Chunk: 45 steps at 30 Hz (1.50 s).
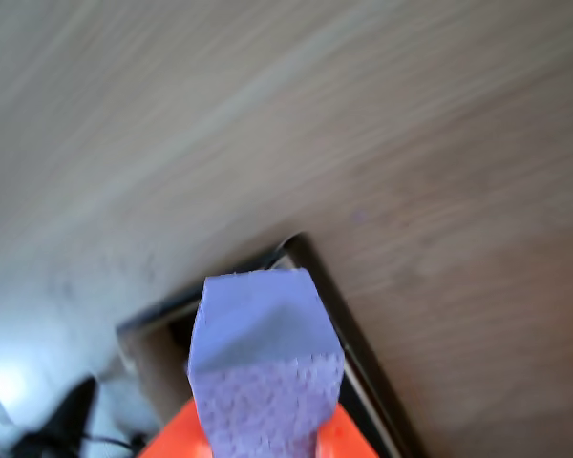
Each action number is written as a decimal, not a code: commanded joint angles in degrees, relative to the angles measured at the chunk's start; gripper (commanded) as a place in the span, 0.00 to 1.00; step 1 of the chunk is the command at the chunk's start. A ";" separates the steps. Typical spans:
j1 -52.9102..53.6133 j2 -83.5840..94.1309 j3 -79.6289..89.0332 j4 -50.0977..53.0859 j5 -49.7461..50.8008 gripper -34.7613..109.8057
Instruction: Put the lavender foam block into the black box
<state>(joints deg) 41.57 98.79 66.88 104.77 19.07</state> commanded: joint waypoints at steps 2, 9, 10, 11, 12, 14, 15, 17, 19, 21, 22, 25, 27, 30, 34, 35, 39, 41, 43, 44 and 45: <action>-10.46 5.10 4.83 -5.71 4.39 0.24; -25.40 -5.54 -1.23 -10.02 -4.04 0.24; -26.19 -7.47 -2.81 -9.67 -5.80 0.24; -26.72 -9.32 -4.31 -9.40 -6.94 0.24; -27.16 -10.81 -5.89 -8.53 -6.94 0.24; -27.42 -12.22 -7.03 -8.26 -7.82 0.24; -27.42 -12.48 -7.03 -8.35 -7.82 0.24; -27.07 -12.57 -7.03 -8.79 -7.73 0.25; -26.46 -12.48 -6.86 -8.61 -7.38 0.34; -25.84 -12.30 -6.50 -7.82 -6.94 0.39; -25.58 -12.30 -6.42 -7.65 -7.12 0.42; -25.31 -12.04 -6.24 -7.03 -7.73 0.44; -25.22 -11.60 -6.06 -7.03 -9.14 0.44; -25.31 -10.28 -4.75 -7.65 -9.58 0.45; -23.91 -7.73 -2.20 -9.14 -7.03 0.43; -22.94 -6.94 -1.49 -9.67 -6.94 0.41; -16.00 -0.18 6.06 -13.10 -7.12 0.26; -8.61 4.48 11.43 -13.89 -5.45 0.24; 1.14 11.51 19.16 -16.26 -3.25 0.24; 6.77 15.47 23.73 -18.02 -1.76 0.24; 12.22 19.07 27.95 -20.13 -0.62 0.24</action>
<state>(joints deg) 39.46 106.70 85.43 88.33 14.50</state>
